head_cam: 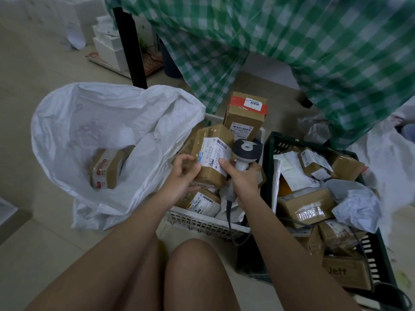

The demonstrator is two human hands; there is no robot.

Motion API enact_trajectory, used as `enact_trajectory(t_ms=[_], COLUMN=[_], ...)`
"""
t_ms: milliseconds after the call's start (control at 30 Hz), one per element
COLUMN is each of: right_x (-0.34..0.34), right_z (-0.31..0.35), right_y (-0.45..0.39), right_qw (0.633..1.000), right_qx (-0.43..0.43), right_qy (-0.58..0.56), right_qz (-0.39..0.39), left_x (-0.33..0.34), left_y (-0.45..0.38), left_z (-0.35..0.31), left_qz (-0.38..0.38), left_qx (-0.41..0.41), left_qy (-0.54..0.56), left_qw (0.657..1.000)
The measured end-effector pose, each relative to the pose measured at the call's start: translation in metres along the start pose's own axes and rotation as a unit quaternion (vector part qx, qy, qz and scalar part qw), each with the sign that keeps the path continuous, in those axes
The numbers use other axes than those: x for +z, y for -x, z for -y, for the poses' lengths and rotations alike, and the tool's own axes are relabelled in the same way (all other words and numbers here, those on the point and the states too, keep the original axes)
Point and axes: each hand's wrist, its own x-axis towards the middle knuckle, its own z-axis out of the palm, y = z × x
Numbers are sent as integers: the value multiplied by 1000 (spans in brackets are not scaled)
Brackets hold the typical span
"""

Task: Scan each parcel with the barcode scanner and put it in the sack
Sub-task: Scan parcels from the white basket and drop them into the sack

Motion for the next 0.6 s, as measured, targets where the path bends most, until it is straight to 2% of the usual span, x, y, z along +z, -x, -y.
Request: enact_trajectory(t_ms=[167, 333, 400, 500, 600], right_x=[5, 3, -6, -24, -38], right_z=[1, 4, 9, 18, 18], right_y=[2, 3, 5, 13, 24], right_qw=[1000, 999, 998, 989, 970], right_qx=[-11, -17, -9, 4, 1], right_qy=[-2, 39, 65, 118, 193], right_qz=[-1, 5, 22, 88, 149], left_x=[-2, -8, -16, -27, -31], left_y=[-6, -14, -19, -21, -21], left_z=[9, 13, 15, 17, 15], left_qz=[4, -54, -75, -69, -64], left_qx=[-14, 11, 46, 73, 94], left_qy=[-40, -136, -221, -363, -439], left_qw=[999, 989, 971, 926, 891])
